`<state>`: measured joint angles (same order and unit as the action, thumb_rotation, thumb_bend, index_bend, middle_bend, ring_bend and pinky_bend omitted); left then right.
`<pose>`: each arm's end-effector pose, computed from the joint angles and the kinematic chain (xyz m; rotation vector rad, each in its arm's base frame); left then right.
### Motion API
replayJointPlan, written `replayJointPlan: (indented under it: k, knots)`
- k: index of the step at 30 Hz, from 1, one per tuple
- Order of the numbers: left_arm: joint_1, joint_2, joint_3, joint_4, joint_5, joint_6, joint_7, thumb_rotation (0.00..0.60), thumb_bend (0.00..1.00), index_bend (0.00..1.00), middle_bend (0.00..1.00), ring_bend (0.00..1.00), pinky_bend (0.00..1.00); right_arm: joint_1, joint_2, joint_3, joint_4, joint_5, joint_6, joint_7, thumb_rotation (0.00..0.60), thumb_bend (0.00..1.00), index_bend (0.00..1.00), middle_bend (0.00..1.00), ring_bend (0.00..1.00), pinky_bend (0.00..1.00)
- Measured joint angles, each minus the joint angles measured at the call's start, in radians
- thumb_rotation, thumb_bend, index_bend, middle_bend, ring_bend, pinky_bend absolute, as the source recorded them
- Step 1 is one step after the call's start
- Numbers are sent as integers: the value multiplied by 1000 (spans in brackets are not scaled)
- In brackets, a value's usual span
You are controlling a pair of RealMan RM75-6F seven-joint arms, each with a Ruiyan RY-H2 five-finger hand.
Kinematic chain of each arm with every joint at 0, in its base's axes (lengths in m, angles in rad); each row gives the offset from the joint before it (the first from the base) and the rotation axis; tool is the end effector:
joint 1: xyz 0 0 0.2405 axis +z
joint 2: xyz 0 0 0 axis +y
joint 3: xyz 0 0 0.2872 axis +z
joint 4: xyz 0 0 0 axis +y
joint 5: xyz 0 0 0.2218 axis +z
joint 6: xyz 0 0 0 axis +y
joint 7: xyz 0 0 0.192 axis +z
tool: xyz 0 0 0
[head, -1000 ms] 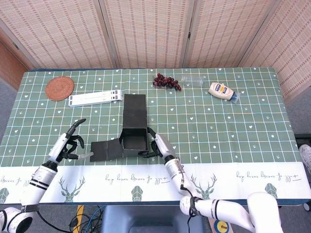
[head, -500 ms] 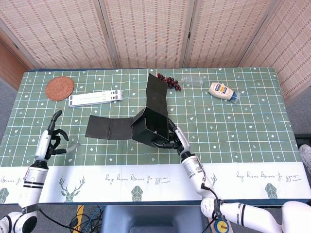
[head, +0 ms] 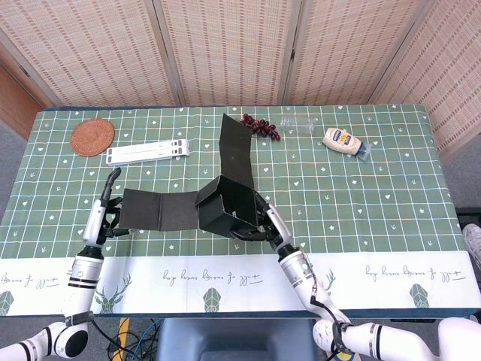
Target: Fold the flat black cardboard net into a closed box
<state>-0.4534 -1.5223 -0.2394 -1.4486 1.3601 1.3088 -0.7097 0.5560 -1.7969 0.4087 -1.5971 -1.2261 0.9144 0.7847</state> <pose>-0.2268 0.3763 0.0439 -1.0705 -1.5751 -1.7870 -0.0836 -0.3658 -0.0822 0.9313 -2.3596 1.8215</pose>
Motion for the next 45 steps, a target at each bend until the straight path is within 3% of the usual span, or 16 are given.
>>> replayJointPlan:
  k: [21,38,45]
  knots:
    - [7,47,-16,-200,22,-4,5,600,130,0,0,577,948,27,-54,-74,65,-47,68,-119,600,400,383,497,850,1000]
    - [-23,-12,8,-131,86,-3,76,600,130,1,0,575,947,54,-91,-81,92,50,62,-308,600,434,383,497,850,1000]
    - [-54,-66,36,-6,164,7,111,600,129,125,36,576,947,64,-89,-85,99,85,40,-368,600,441,384,495,850,1000]
